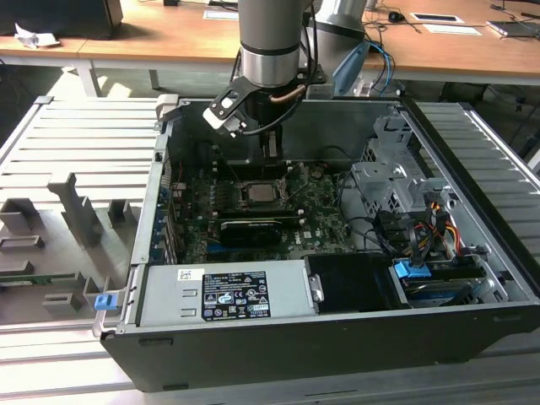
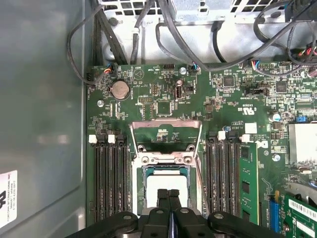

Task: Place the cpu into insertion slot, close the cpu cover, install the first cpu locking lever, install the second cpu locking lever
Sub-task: 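Close the cpu cover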

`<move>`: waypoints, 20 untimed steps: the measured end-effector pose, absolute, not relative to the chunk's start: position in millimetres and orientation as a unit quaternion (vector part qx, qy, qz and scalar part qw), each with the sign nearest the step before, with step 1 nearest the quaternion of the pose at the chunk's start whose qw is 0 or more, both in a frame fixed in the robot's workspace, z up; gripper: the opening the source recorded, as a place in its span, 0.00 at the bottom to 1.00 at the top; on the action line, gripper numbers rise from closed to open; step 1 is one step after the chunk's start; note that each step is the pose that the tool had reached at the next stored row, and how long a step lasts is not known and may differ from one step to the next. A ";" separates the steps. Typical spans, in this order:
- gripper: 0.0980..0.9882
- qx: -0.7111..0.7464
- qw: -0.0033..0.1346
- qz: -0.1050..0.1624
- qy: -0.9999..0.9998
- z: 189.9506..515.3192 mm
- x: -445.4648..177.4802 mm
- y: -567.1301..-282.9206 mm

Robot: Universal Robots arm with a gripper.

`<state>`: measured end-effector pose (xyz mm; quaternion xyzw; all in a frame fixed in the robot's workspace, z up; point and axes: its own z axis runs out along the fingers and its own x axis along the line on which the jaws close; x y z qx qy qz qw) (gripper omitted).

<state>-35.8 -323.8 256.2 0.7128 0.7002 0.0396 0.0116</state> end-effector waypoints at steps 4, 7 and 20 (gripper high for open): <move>0.01 0.713 0.012 0.039 0.700 257.7 -34.2 -323.9; 0.01 0.714 0.012 0.039 0.699 261.1 -34.1 -323.9; 0.01 0.714 0.012 0.039 0.699 266.3 -33.6 -323.8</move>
